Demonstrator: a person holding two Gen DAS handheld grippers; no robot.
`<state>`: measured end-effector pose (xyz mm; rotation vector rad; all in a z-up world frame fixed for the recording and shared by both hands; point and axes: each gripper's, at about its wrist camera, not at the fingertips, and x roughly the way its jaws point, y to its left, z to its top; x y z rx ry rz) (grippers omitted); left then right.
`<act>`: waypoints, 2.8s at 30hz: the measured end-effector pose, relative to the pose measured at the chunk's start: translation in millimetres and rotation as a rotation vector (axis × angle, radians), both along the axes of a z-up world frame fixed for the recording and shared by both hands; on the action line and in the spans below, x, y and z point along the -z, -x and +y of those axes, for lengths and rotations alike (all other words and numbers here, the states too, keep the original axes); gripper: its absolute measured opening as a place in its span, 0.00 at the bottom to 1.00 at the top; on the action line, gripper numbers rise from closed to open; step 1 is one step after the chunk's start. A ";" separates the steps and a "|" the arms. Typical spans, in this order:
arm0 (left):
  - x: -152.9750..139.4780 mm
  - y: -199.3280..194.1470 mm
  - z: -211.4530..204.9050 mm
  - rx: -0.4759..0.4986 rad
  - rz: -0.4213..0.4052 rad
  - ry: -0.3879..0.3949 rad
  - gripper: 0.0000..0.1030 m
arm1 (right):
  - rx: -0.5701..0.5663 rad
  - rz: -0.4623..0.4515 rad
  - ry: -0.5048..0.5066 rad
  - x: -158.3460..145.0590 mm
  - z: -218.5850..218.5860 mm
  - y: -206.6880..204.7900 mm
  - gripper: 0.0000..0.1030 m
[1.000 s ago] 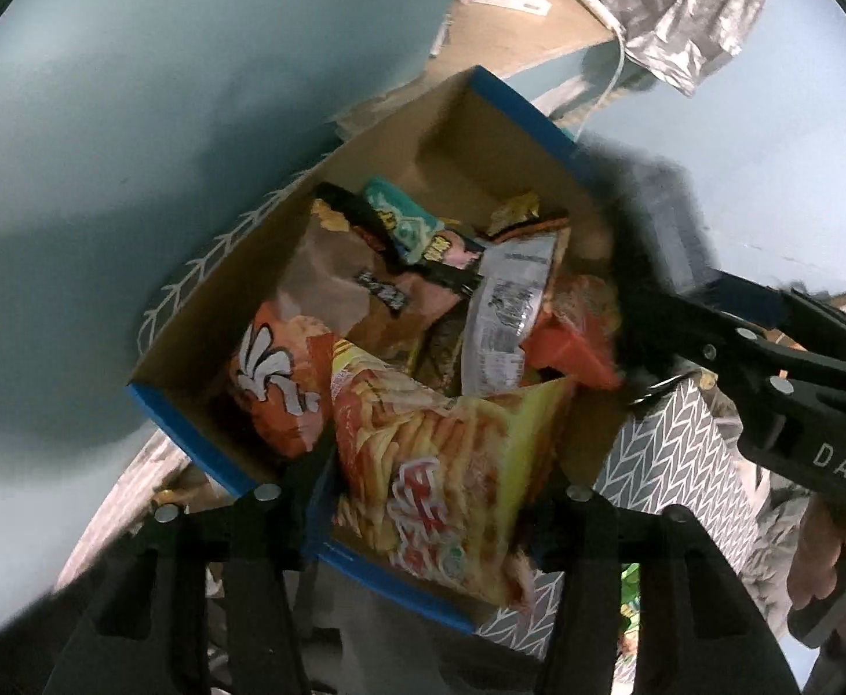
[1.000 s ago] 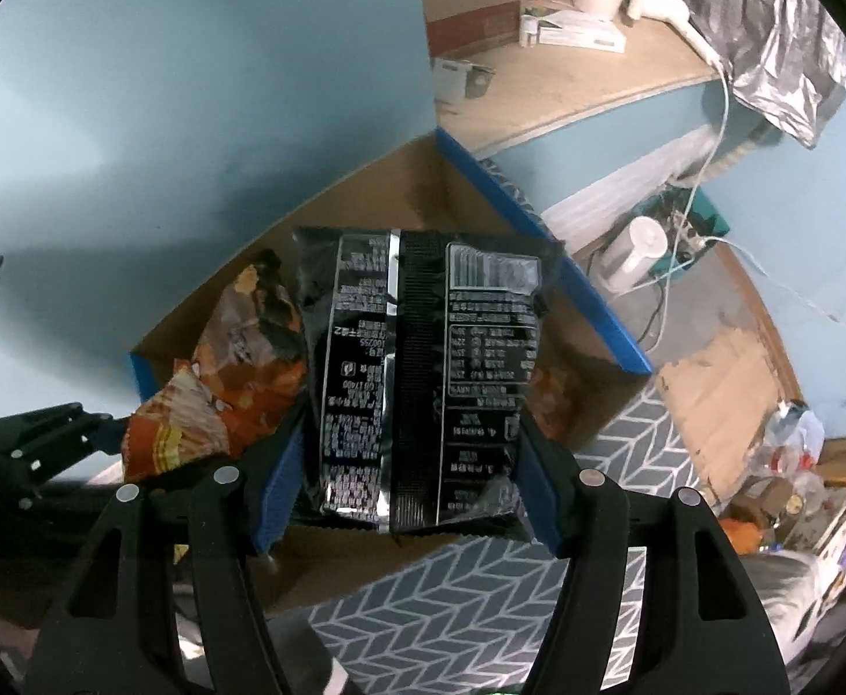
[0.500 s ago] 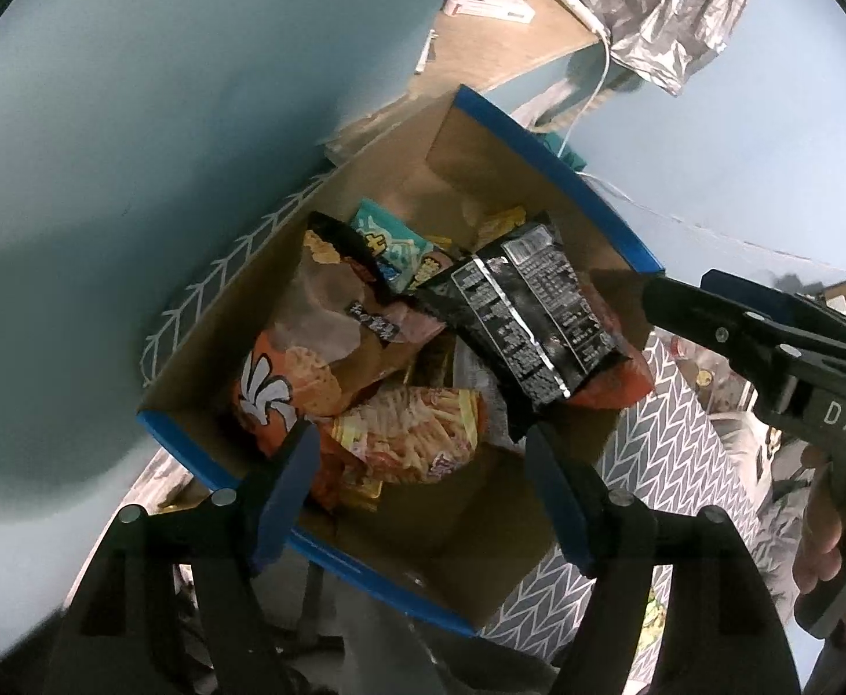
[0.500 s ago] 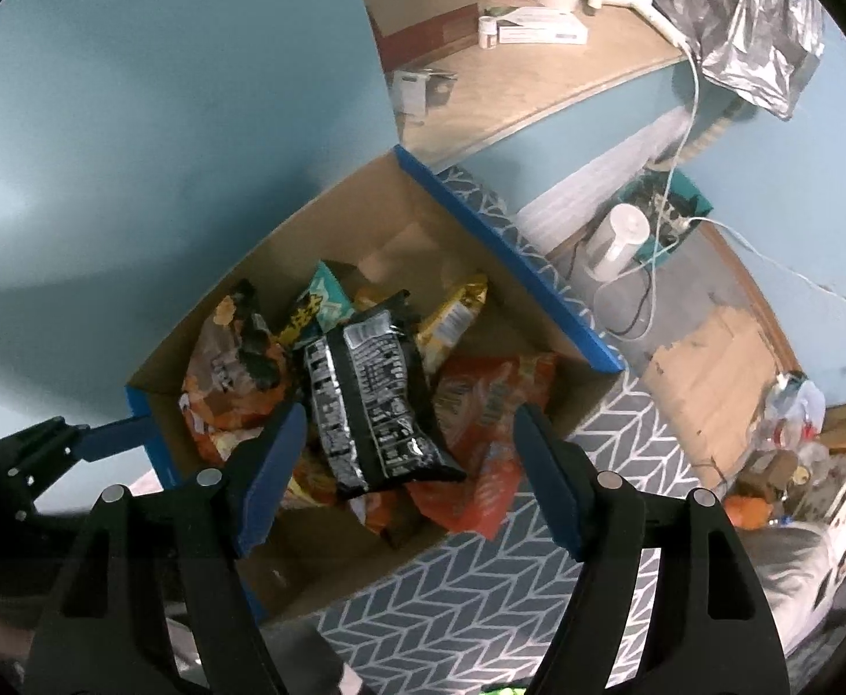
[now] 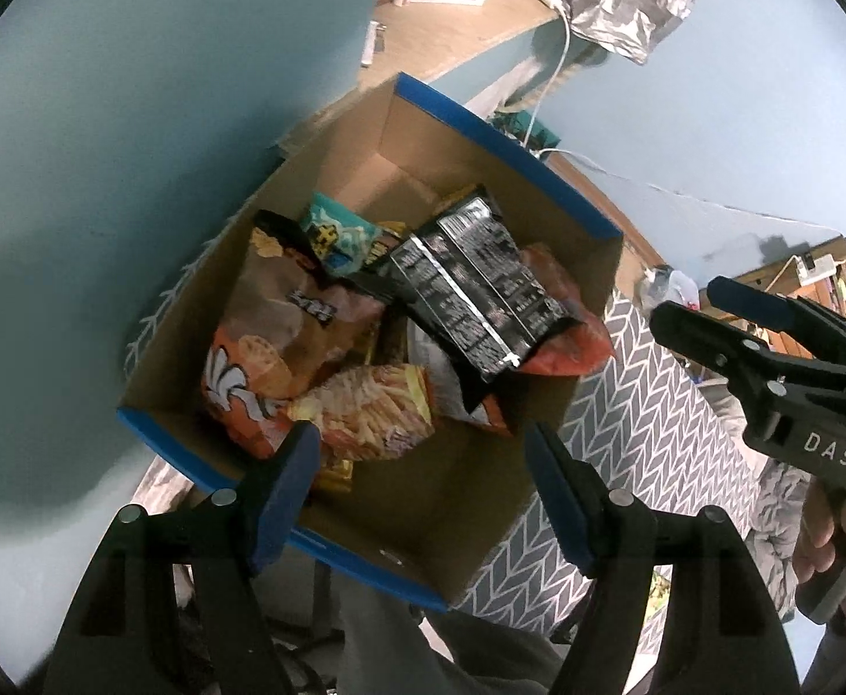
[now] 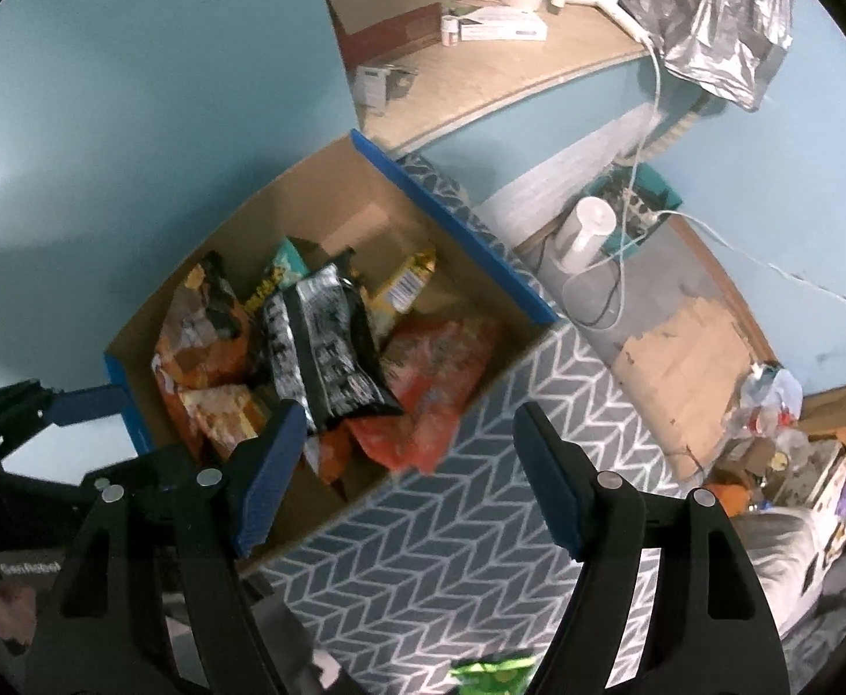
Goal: Organize snacks
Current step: 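Release the fries bag into the box with the left tool while the right releases the black bag, then lower the left tool to a black bag on the bed while the right lowers to the green peanut bag, then grasp the black bag with the left tool while the right grasps the green peanut bag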
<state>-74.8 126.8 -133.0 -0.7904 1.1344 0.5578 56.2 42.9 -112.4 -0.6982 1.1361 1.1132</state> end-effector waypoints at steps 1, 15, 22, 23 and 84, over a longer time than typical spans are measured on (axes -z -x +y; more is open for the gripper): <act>0.9 -1.2 -2.3 0.003 0.003 0.004 0.73 | 0.002 -0.003 0.002 -0.2 -4.1 -0.9 0.73; 3.8 -6.9 -57.8 -0.023 0.029 0.019 0.73 | 0.003 0.014 0.038 13.0 -81.4 -22.5 0.73; 16.6 -5.2 -112.9 -0.074 0.056 0.051 0.73 | -0.060 0.021 0.071 31.4 -125.0 -27.4 0.73; 18.8 -4.6 -122.8 -0.081 0.059 0.053 0.73 | -0.066 0.028 0.078 36.4 -133.9 -28.9 0.73; 176.7 7.4 -347.3 -0.598 0.144 0.407 0.77 | -0.313 0.054 0.248 184.1 -280.4 -0.8 0.36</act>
